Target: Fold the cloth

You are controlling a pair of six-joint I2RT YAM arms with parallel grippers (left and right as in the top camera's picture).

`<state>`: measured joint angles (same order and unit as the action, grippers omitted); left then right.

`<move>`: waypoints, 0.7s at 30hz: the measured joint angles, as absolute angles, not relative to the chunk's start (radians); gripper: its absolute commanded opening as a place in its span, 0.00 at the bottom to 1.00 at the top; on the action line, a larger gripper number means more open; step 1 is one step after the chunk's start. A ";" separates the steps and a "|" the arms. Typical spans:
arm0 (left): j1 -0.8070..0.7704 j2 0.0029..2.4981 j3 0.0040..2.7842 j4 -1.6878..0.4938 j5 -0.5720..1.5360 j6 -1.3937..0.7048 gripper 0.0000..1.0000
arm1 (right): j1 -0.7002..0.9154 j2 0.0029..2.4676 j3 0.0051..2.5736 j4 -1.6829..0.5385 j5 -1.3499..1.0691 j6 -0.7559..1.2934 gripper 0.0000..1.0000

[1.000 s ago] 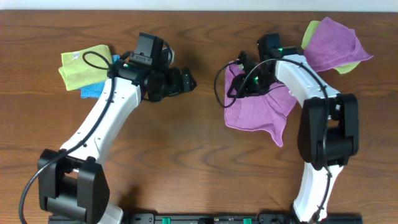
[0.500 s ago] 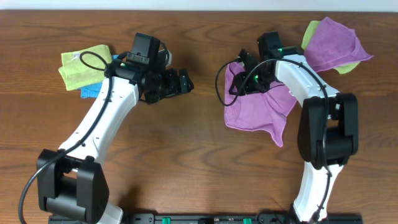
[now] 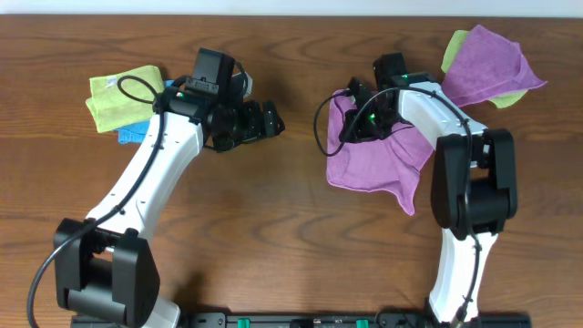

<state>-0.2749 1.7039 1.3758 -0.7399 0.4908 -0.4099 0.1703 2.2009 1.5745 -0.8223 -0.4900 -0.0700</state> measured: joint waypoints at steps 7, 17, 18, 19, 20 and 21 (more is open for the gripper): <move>-0.275 1.704 1.376 -0.720 0.490 -0.410 0.95 | 0.176 2.201 1.575 -0.855 -0.556 -0.052 0.01; -0.229 1.704 1.376 -0.707 0.490 -0.410 0.95 | 0.312 2.201 1.575 -0.883 -0.578 -0.038 0.29; -0.226 1.703 1.376 -0.707 0.491 -0.410 0.95 | 0.316 2.201 1.575 -0.884 -0.572 -0.032 0.32; -0.224 1.703 1.376 -0.707 0.491 -0.410 0.96 | 0.316 2.201 1.576 -0.886 -0.560 -0.030 0.37; -0.222 1.703 1.376 -0.707 0.490 -0.410 0.95 | 0.311 2.201 1.578 -0.888 -0.552 -0.025 0.40; -0.221 1.703 1.376 -0.707 0.491 -0.410 0.96 | 0.304 2.201 1.581 -0.889 -0.545 -0.023 0.42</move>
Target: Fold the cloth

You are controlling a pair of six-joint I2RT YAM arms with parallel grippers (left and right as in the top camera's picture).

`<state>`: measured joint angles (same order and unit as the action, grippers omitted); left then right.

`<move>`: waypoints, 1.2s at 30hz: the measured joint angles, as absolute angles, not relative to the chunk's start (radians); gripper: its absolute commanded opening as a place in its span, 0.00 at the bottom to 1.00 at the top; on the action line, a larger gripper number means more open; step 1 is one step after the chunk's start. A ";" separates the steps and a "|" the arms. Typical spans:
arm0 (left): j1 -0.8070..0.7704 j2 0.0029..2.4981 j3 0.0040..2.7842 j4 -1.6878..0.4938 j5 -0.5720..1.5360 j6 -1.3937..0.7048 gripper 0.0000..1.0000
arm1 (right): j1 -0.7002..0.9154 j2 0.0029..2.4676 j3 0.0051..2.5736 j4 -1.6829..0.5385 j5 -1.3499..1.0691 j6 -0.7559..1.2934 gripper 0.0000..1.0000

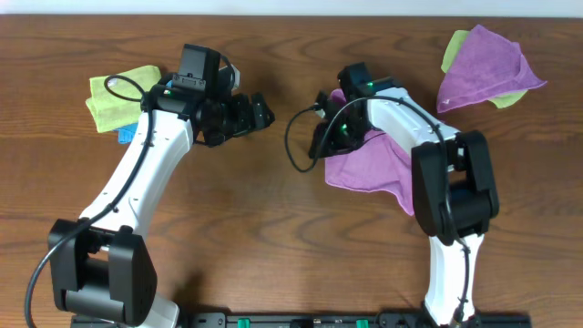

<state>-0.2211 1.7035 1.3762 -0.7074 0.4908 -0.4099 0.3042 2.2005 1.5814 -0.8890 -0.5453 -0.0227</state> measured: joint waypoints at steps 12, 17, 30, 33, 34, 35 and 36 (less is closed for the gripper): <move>-0.221 1.704 1.376 -0.707 0.491 -0.410 0.95 | 0.159 2.106 1.612 -0.886 -0.469 -0.012 0.55; -0.221 1.703 1.376 -0.707 0.491 -0.410 0.95 | 0.142 2.105 1.612 -0.887 -0.455 -0.012 0.55; -0.221 1.703 1.376 -0.707 0.491 -0.410 0.96 | 0.142 2.105 1.612 -0.897 -0.379 -0.015 0.55; -0.221 1.703 1.376 -0.707 0.491 -0.410 0.95 | 0.142 2.105 1.612 -0.897 -0.362 -0.016 0.55; -0.221 1.703 1.376 -0.707 0.491 -0.410 0.95 | 0.142 2.105 1.612 -0.897 -0.360 -0.017 0.54; -0.221 1.703 1.376 -0.707 0.491 -0.410 0.96 | 0.142 2.105 1.612 -0.897 -0.358 -0.017 0.54; -0.221 1.703 1.376 -0.707 0.491 -0.410 0.95 | 0.142 2.105 1.612 -0.898 -0.356 -0.019 0.54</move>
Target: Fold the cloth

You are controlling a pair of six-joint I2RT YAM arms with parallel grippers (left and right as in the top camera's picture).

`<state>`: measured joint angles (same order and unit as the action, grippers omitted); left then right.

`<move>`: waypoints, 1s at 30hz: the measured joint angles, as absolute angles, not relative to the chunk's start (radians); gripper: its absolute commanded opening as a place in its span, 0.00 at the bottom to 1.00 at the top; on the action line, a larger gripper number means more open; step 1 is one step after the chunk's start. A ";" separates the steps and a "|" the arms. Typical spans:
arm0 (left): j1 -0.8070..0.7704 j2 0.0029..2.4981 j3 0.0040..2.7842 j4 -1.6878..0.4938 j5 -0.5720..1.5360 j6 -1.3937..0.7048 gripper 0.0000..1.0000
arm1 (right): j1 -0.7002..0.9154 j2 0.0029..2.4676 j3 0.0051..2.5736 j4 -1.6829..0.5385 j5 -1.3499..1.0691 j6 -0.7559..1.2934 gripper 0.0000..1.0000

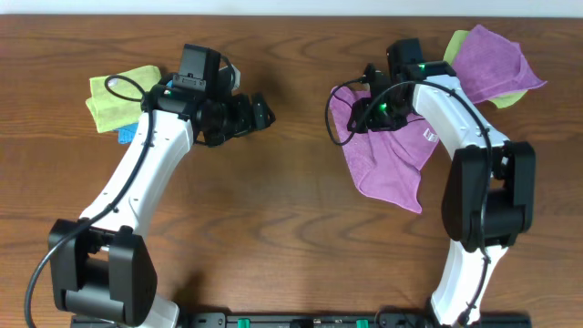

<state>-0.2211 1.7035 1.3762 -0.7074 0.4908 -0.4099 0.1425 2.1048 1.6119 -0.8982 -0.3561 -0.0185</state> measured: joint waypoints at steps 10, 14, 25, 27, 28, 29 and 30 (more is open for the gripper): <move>-0.221 1.703 1.376 -0.707 0.491 -0.398 0.95 | 0.142 2.125 1.612 -0.896 -0.342 -0.027 0.52; -0.218 1.703 1.376 -0.707 0.491 -0.395 0.96 | 0.142 2.135 1.612 -0.892 -0.340 -0.028 0.50; -0.201 1.703 1.376 -0.708 0.491 -0.392 0.95 | 0.142 2.152 1.612 -0.878 -0.334 -0.035 0.40; -0.201 1.703 1.376 -0.707 0.491 -0.391 0.96 | 0.142 2.153 1.612 -0.878 -0.332 -0.035 0.39; -0.201 1.703 1.376 -0.707 0.491 -0.391 0.96 | 0.142 2.154 1.611 -0.878 -0.332 -0.035 0.39; -0.201 1.703 1.376 -0.707 0.491 -0.391 0.95 | 0.142 2.154 1.611 -0.878 -0.332 -0.035 0.39; -0.200 1.703 1.376 -0.707 0.491 -0.390 0.96 | 0.142 2.154 1.611 -0.878 -0.332 -0.035 0.38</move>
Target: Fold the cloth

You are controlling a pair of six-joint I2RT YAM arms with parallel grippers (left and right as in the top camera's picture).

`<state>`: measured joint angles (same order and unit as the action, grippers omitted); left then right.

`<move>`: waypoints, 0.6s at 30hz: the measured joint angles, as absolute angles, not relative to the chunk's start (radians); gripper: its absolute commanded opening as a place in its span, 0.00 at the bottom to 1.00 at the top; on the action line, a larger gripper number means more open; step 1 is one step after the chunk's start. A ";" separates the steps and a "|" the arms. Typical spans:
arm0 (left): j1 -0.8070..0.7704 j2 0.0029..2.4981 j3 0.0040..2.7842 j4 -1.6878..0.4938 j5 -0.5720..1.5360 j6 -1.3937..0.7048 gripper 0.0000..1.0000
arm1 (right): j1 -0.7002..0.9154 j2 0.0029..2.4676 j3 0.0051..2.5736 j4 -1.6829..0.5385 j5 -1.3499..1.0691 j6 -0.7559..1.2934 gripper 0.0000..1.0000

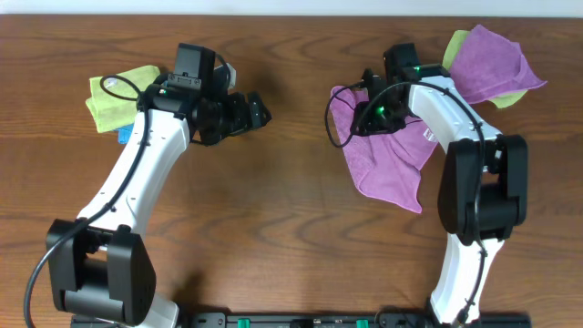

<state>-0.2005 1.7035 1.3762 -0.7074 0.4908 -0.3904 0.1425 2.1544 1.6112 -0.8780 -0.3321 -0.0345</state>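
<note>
A purple cloth (387,159) lies rumpled on the wood table, right of centre, with one corner trailing toward the near edge. My right gripper (363,114) is pressed down on its upper left part and appears shut on the fabric; the fingertips are hidden by the wrist and cables. My left gripper (251,110) hovers over bare table left of centre. Its fingers point right and are spread, holding nothing, about a hand's width from the cloth's left edge.
A second purple cloth (487,64) lies at the far right on a yellow-green one (454,46). At the far left, another yellow-green cloth (114,96) covers a blue one (123,137). The table's far edge (291,16) runs along the top.
My right gripper has shifted slightly left and nearer on the cloth, and the cloth's upper left edge now bulges a little further left. The left arm has barely moved.
At first my right gripper was on the bunched purple cloth and my left gripper was nearer the centre. Then the right gripper and cloth sat further left, and the left arm had drawn back. Later the cloth lay further right and more spread out, where it stays.
</note>
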 measured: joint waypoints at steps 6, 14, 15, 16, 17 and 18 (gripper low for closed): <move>-0.200 1.703 1.376 -0.708 0.491 -0.383 0.95 | 0.143 2.193 1.611 -0.878 -0.332 -0.039 0.01; -0.194 1.703 1.376 -0.707 0.491 -0.361 0.96 | 0.149 2.202 1.610 -0.897 -0.340 -0.033 0.01; -0.191 1.703 1.376 -0.708 0.491 -0.361 0.95 | 0.154 2.200 1.610 -0.900 -0.345 -0.033 0.01; -0.187 1.703 1.376 -0.708 0.491 -0.361 0.96 | 0.160 2.197 1.610 -0.902 -0.352 -0.033 0.01; -0.180 1.703 1.376 -0.709 0.491 -0.361 0.95 | 0.169 2.193 1.610 -0.908 -0.360 -0.030 0.01; -0.176 1.703 1.376 -0.710 0.491 -0.361 0.95 | 0.180 2.188 1.610 -0.913 -0.368 -0.026 0.01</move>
<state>-0.1761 1.7035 1.3762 -0.7105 0.4908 -0.3607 0.1799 2.1880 1.6100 -0.9131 -0.3679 -0.0261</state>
